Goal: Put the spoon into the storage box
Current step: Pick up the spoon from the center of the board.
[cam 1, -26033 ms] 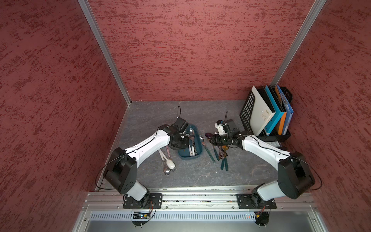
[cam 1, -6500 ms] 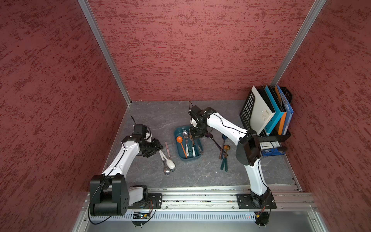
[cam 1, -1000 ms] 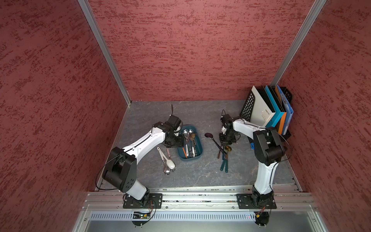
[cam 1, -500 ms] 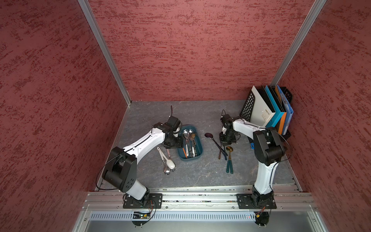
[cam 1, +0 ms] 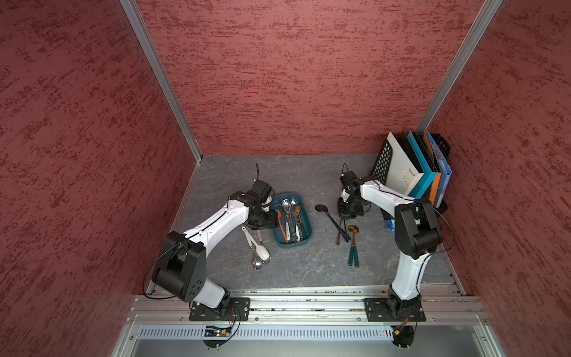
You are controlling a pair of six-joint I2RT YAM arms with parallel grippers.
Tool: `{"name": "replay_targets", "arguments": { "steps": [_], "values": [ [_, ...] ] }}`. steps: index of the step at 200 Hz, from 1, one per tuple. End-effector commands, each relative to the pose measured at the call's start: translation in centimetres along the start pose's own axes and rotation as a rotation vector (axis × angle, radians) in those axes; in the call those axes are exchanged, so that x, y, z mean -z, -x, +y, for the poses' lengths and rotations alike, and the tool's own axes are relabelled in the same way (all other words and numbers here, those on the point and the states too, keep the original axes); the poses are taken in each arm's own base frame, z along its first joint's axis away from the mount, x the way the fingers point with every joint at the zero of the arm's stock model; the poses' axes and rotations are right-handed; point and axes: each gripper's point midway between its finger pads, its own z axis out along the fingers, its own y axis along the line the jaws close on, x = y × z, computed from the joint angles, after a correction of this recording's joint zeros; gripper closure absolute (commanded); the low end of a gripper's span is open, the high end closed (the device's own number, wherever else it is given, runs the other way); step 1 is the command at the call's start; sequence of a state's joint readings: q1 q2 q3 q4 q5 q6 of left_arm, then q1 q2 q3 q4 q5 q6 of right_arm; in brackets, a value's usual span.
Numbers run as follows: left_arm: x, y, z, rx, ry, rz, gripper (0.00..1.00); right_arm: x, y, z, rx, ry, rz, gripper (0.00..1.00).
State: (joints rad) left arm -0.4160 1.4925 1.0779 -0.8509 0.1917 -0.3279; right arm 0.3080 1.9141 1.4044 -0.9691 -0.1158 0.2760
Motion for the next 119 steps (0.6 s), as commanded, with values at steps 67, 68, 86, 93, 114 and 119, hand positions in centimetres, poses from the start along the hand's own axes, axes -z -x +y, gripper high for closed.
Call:
{"name": "replay_targets", "arguments": {
  "steps": [67,68,86,93,114,119],
  "values": [
    [2.1,0.3,4.0,0.298,-0.203,-0.114,0.36,6.9,0.2,7.0,0.114,0.100,-0.077,0.95],
    [2.1,0.2,4.1,0.302,-0.205,-0.114,0.36,6.9,0.2,7.2,0.115,0.103,-0.076,0.95],
    [2.2,-0.1,5.1,0.352,-0.223,-0.126,0.36,7.6,0.2,10.5,0.158,0.150,-0.081,0.95],
    [2.2,-0.3,5.3,0.365,-0.228,-0.129,0.36,7.7,0.2,11.6,0.173,0.166,-0.081,0.95],
    [2.3,-0.6,5.5,0.391,-0.261,-0.129,0.36,7.1,0.3,14.3,0.201,0.195,-0.063,0.95],
    [2.3,-0.6,5.6,0.395,-0.267,-0.128,0.36,7.0,0.3,14.9,0.211,0.200,-0.059,0.95]
  ]
}}
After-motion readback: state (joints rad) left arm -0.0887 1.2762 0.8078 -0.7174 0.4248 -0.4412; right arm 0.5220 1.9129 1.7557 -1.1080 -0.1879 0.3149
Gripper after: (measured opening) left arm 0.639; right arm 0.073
